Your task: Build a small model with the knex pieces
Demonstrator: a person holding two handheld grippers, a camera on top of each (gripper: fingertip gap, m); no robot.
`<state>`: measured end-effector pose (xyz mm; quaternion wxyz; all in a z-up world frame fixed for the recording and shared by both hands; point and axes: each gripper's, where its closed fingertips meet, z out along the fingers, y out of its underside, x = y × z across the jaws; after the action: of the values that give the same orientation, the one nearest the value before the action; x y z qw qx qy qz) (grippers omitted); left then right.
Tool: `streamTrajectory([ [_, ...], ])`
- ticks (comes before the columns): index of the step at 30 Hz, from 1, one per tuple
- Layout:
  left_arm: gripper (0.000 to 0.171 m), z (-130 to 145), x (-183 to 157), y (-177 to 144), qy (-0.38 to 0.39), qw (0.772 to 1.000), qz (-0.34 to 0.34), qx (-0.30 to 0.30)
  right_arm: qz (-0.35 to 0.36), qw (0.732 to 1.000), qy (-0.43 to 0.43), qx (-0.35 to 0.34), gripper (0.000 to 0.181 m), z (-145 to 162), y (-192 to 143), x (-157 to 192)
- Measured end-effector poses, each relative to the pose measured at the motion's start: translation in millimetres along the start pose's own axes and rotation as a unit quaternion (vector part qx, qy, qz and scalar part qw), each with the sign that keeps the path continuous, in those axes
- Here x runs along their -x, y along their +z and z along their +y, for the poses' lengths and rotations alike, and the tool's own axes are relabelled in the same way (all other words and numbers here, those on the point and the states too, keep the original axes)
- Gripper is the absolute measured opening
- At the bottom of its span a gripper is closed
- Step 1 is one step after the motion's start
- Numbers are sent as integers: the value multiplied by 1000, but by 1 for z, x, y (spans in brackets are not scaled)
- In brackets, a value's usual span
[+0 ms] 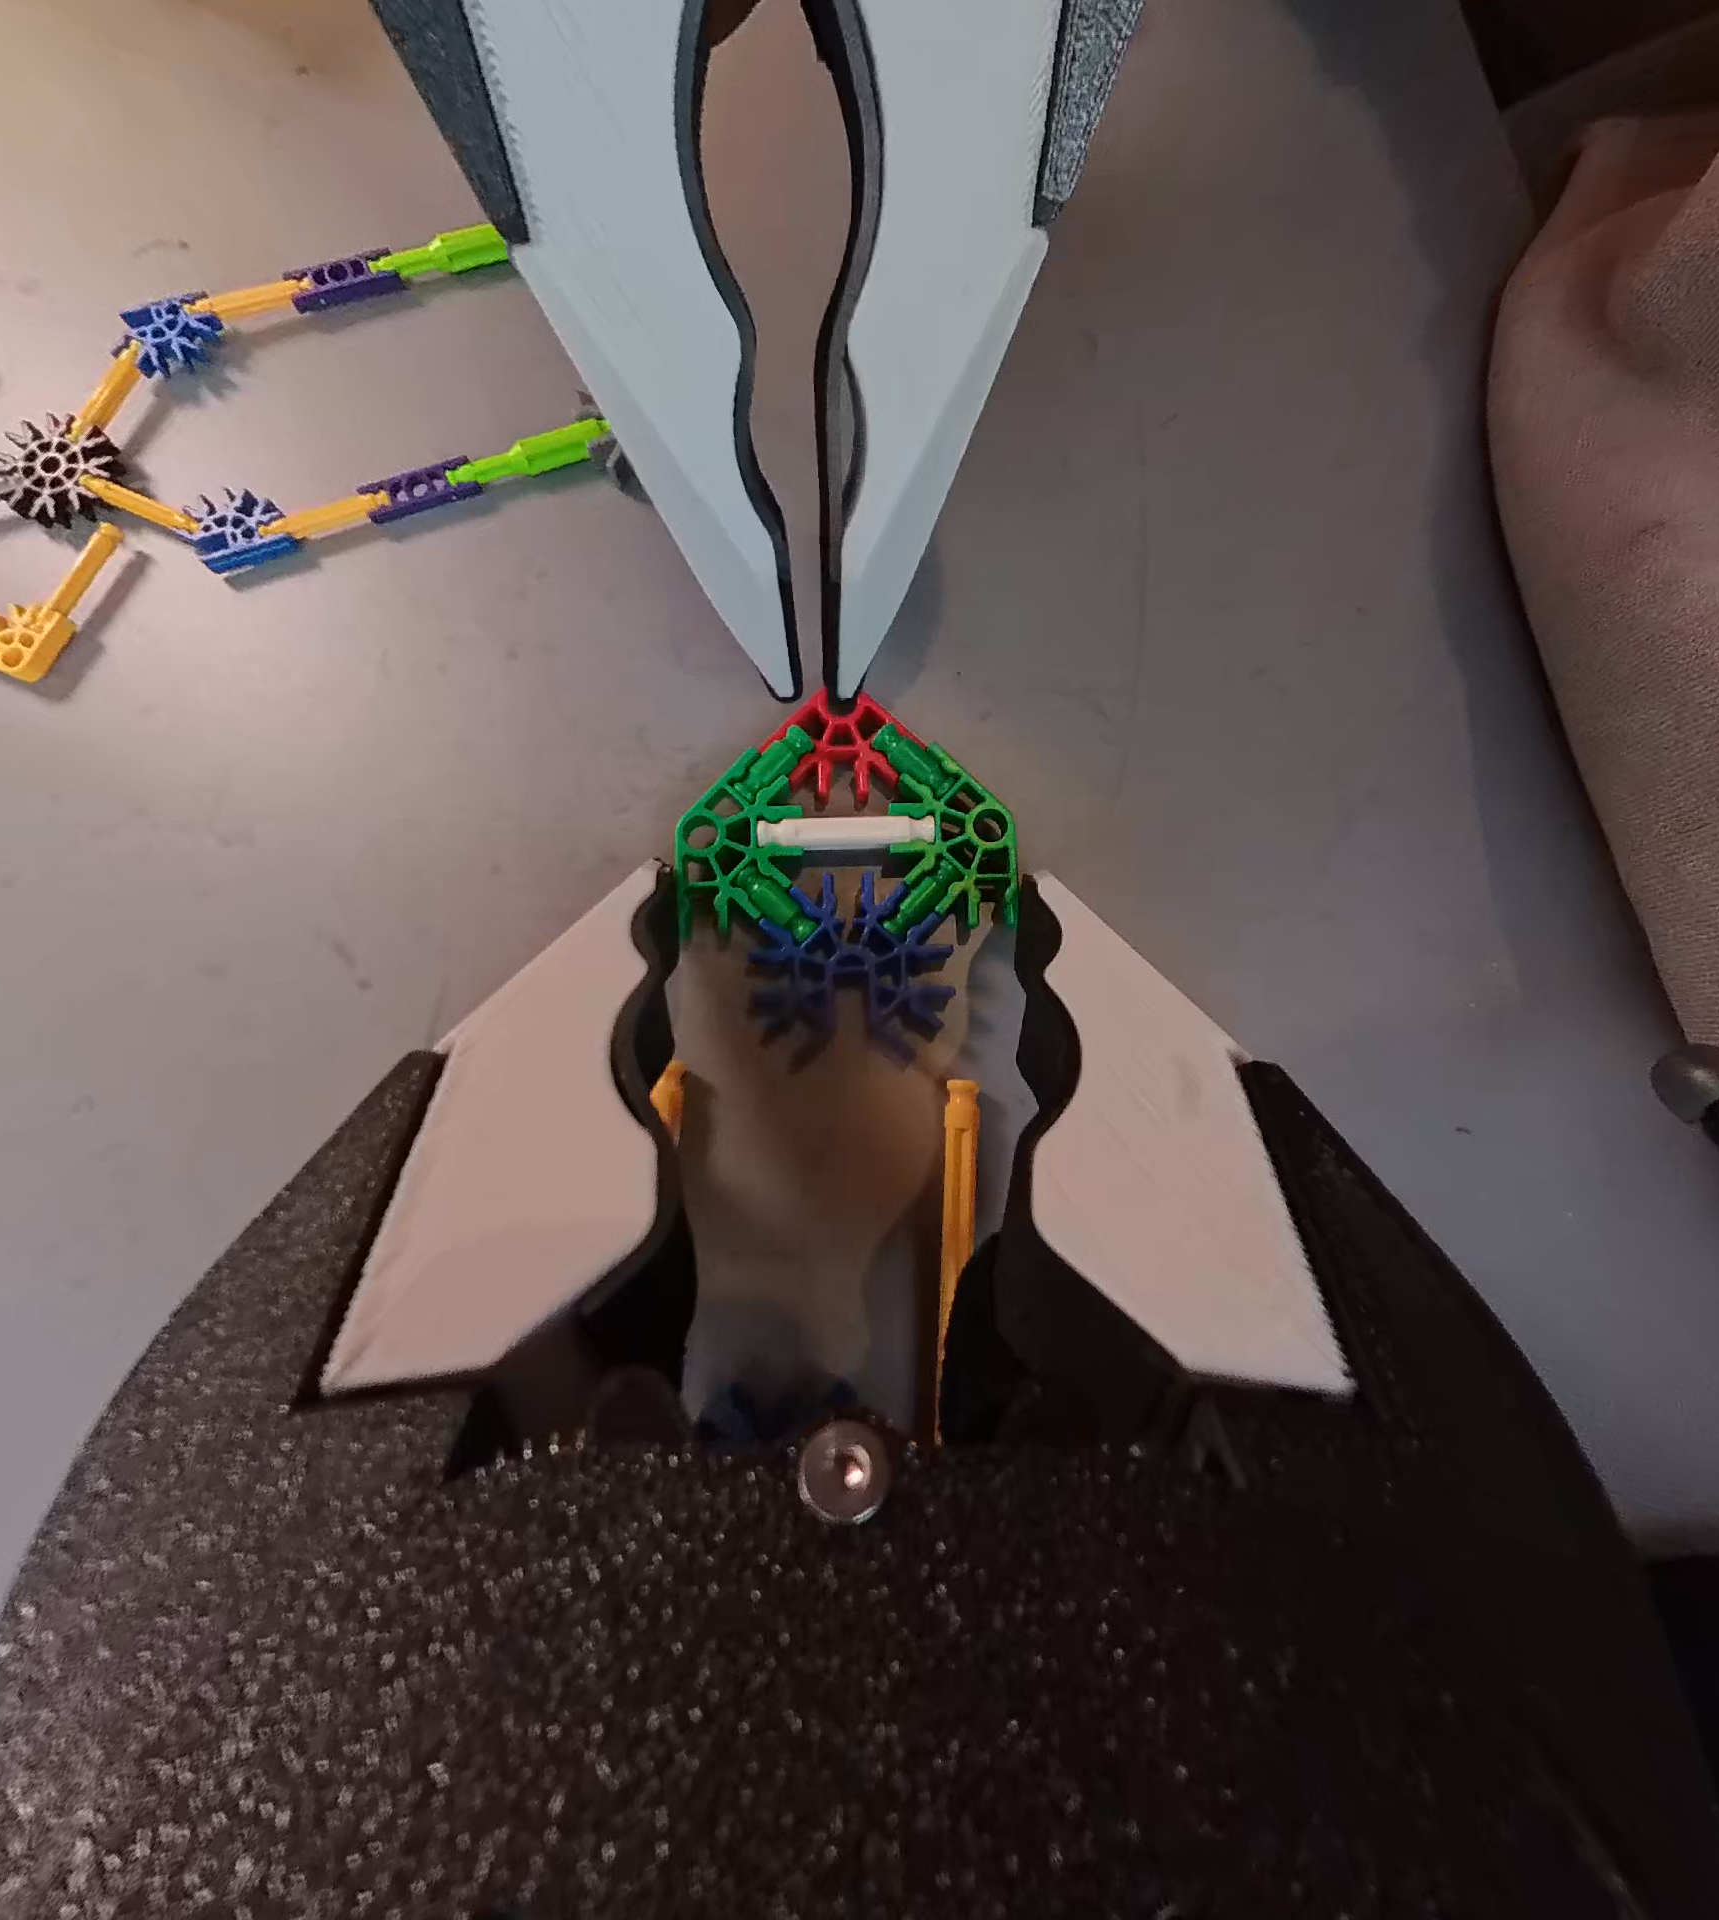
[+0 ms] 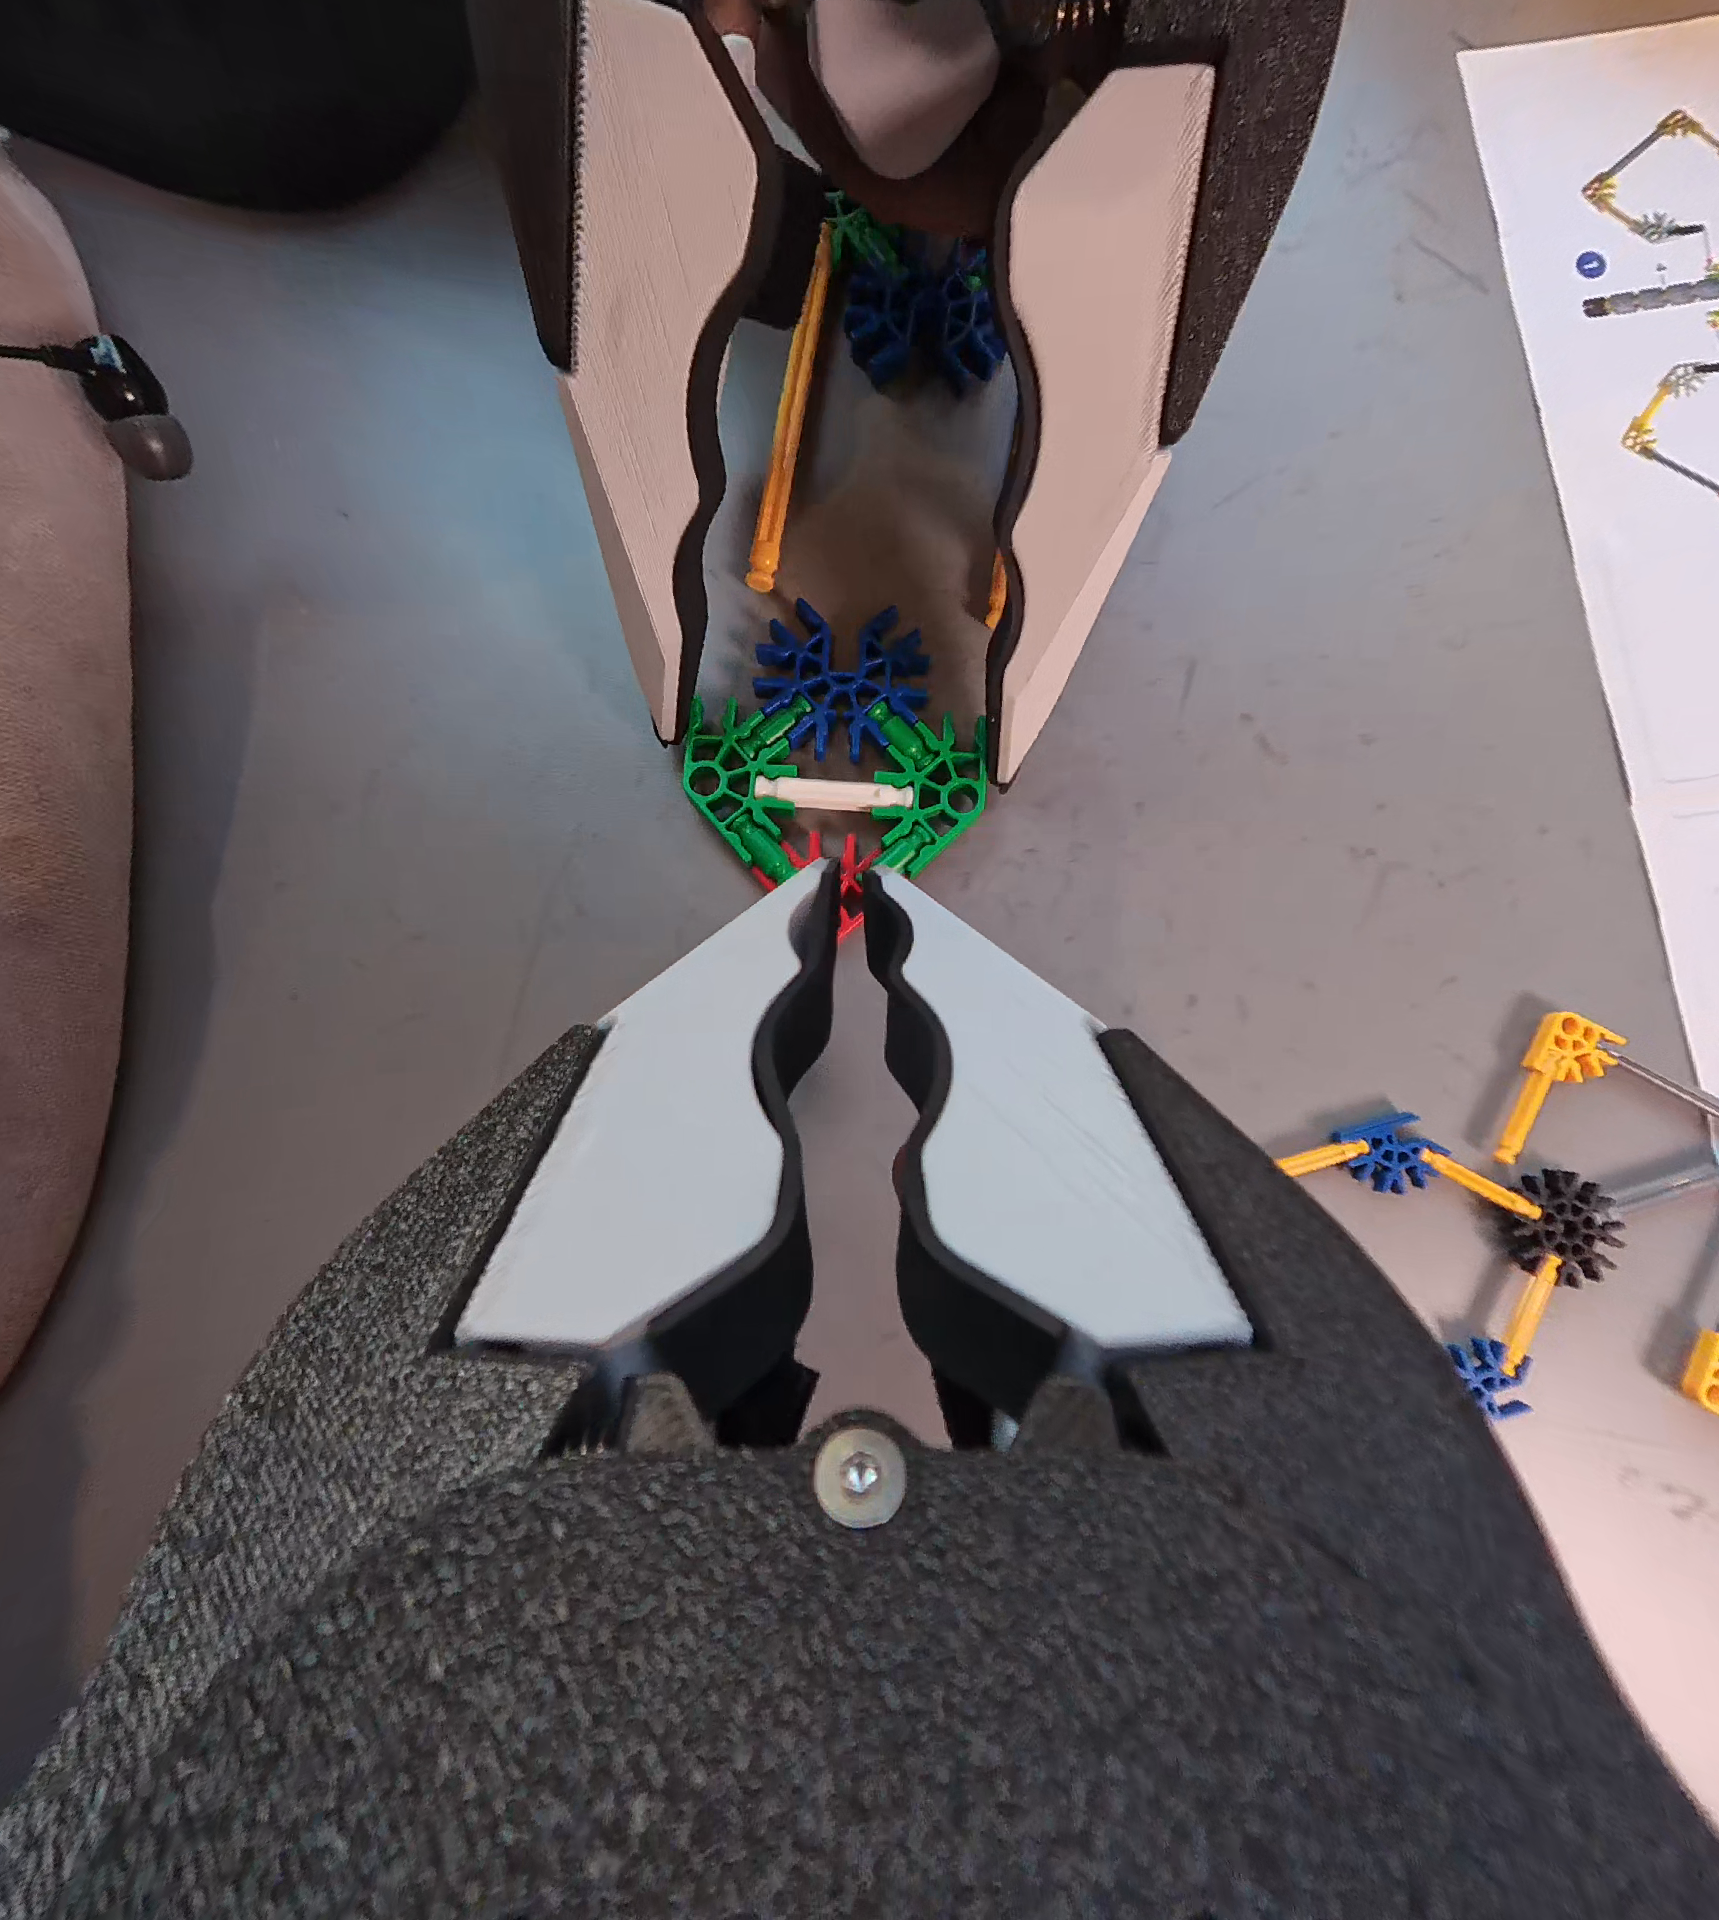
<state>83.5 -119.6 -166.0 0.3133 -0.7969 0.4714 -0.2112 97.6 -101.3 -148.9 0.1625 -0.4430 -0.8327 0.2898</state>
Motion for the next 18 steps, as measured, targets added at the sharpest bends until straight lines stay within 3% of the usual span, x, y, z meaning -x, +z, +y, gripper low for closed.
streamTrajectory([
  [9, 66, -1, 0, 1, 5, 1000, -2, 1, 19, 998, 5, 62, 0, 5, 10, -4],
  [18, 66, 0, -2, 3, 2, 1000, -3, -1, -24, 993, 41, 108, 0, 8, 14, -3],
])
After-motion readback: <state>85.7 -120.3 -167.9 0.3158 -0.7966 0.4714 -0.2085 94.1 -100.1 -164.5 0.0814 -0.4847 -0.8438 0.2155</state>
